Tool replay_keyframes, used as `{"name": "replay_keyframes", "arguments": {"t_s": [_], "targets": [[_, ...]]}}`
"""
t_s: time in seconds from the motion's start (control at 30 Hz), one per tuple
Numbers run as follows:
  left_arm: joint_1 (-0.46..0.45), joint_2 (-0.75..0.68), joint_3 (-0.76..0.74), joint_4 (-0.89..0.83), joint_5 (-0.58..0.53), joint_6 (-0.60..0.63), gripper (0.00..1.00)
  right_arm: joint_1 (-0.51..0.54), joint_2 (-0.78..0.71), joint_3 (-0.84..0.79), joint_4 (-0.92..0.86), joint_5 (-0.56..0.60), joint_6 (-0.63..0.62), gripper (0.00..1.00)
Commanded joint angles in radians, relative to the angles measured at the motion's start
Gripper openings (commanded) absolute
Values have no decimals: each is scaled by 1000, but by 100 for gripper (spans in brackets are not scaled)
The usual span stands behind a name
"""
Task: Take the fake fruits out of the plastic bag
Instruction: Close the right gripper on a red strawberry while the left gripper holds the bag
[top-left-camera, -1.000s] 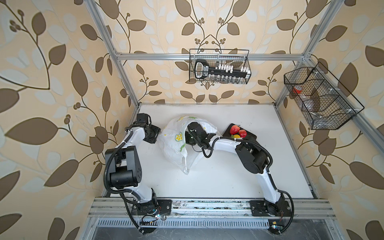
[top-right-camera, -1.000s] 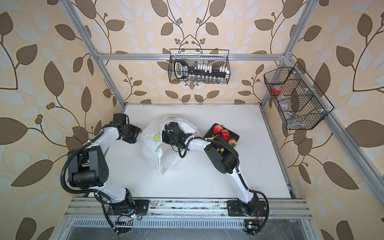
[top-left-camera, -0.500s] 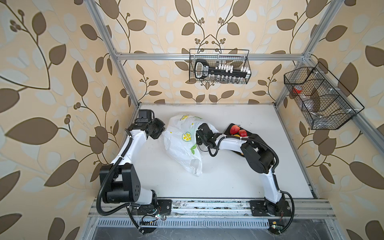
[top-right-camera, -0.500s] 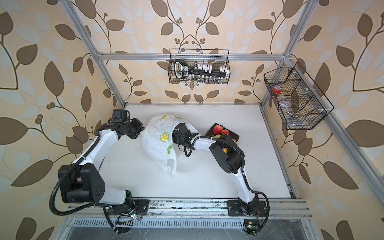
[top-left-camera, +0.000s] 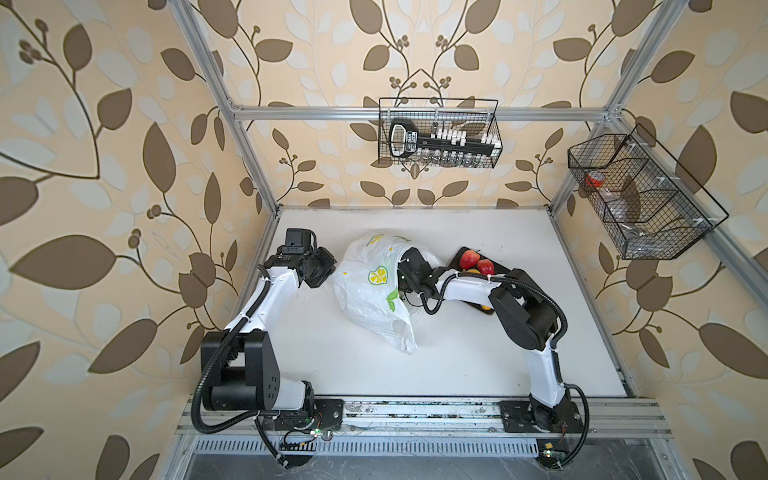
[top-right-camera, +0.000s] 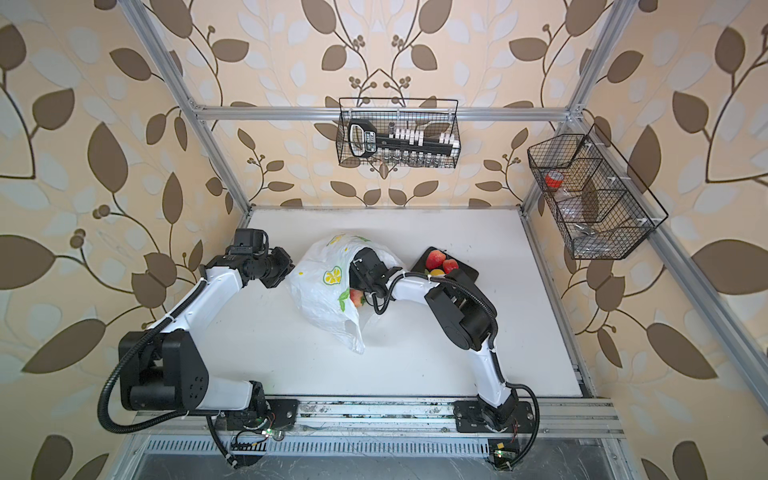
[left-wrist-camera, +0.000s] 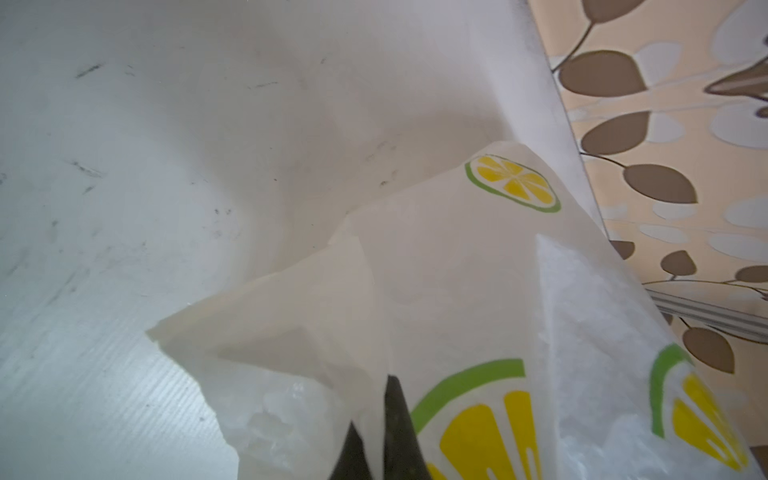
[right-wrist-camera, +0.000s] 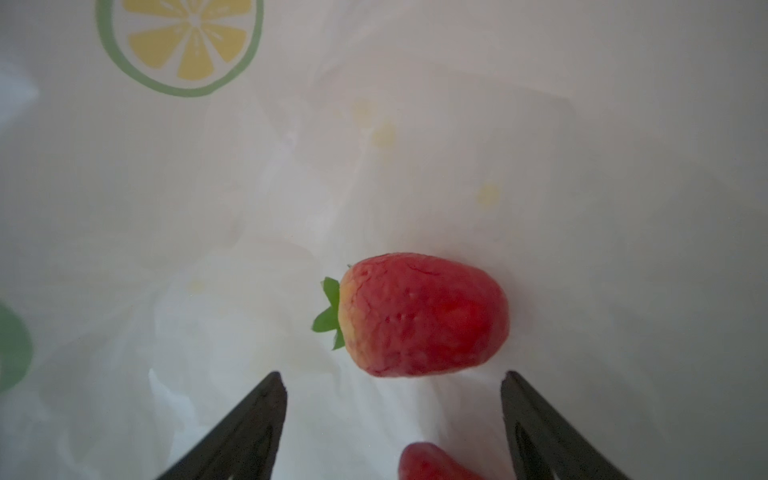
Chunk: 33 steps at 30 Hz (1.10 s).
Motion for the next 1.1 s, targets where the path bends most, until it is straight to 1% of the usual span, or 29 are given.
{"name": "replay_keyframes", "arguments": {"t_s": [0.0, 0.03, 0.07, 0.1, 0.17, 0.23, 0.33, 0.37, 0.47, 0.57, 0.63, 0.7, 0.9, 1.07], "targets": [[22, 0, 22, 31, -27, 62, 20, 17, -42, 4, -72, 56, -74, 82], [25, 1, 33, 23, -32, 70, 34, 22, -42, 14, -98, 78, -98, 82], [27, -3, 41, 14, -37, 77, 42, 28, -42, 30, -126, 103, -127, 82], [28, -9, 46, 10, -40, 82, 44, 33, -41, 44, -151, 126, -148, 82], [27, -29, 49, 3, -43, 91, 46, 41, -41, 66, -198, 176, -184, 82], [28, -44, 41, -2, -47, 92, 44, 48, -42, 80, -241, 215, -201, 82], [27, -49, 22, -20, -37, 90, 42, 65, -44, 79, -254, 231, -262, 83], [27, -57, 13, -20, -29, 88, 42, 71, -41, 80, -254, 221, -305, 84], [27, -90, -15, -15, -8, 88, 48, 74, -24, 88, -259, 177, -432, 84], [25, -104, -44, -20, 11, 96, 49, 74, -17, 86, -232, 113, -549, 84], [25, -108, -69, -14, 17, 97, 46, 72, -2, 92, -224, 64, -604, 84], [25, -105, -89, 2, 18, 95, 43, 69, 15, 100, -216, 20, -631, 85], [26, -67, -77, 13, -9, 127, 23, 69, 65, 159, -252, -26, -686, 82], [27, -18, -47, 28, -46, 153, 7, 70, 41, 136, -260, -111, -731, 82]]}}
